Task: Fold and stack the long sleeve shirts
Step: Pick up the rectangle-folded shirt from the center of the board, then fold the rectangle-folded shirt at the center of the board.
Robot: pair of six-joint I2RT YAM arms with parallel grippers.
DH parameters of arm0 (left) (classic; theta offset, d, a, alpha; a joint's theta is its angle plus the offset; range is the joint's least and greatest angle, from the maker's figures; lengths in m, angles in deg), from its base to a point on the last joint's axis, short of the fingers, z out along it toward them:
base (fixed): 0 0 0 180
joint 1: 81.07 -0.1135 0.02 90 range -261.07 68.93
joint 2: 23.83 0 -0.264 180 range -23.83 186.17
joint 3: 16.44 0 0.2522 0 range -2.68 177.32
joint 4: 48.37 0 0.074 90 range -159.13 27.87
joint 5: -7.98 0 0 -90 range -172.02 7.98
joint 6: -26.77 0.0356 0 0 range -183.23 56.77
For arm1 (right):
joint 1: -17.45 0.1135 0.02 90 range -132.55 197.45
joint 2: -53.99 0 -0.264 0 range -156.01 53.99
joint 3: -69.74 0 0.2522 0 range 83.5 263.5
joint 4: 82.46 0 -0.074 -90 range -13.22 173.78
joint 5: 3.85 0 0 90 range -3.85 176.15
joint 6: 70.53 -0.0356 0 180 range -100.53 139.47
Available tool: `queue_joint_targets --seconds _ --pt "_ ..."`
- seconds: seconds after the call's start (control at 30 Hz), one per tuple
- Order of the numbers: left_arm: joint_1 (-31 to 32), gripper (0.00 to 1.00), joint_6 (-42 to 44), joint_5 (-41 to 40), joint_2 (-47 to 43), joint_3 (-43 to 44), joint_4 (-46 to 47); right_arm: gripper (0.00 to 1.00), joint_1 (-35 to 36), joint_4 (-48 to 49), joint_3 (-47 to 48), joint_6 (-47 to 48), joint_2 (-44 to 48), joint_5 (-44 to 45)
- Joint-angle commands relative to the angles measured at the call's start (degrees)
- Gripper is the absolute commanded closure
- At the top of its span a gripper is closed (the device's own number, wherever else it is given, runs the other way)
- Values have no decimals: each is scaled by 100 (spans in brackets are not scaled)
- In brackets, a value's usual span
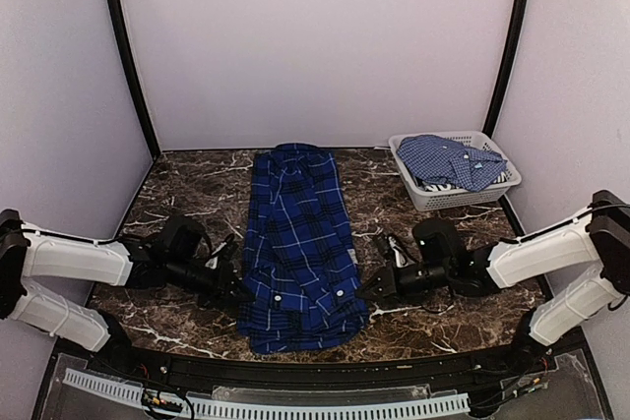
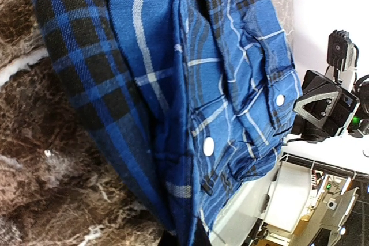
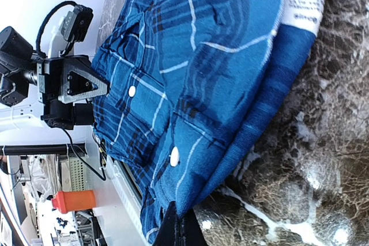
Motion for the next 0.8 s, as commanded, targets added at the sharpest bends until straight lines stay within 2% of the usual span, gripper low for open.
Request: queue_joint_targets --seconds 0.0,0.27,0.4,0.5,0.6,0.67,0.77 --pt "-41 100 -540 347 -238 22 239 100 23 -105 389 -111 146 110" --pt "-824 100 -2183 1074 -327 -203 1856 100 -348 472 882 -599 -77 25" --pt "-1282 100 -2918 1205 44 -214 2721 100 -650 913 1272 -785 -576 -27" --pt "-1661 100 -3632 1285 706 -145 3896 100 -890 1354 1612 -947 -1121 -116" --pt "-1956 100 -3940 1268 1362 77 4524 100 -1188 1956 1952 -1244 -1756 -168" --pt "-2169 100 -4132 1240 2163 255 4925 100 -1343 2313 2233 -1416 -2217 -218" --pt "-2353 100 -4694 1227 3093 486 6083 100 -1484 2298 2756 -1465 -2915 -176"
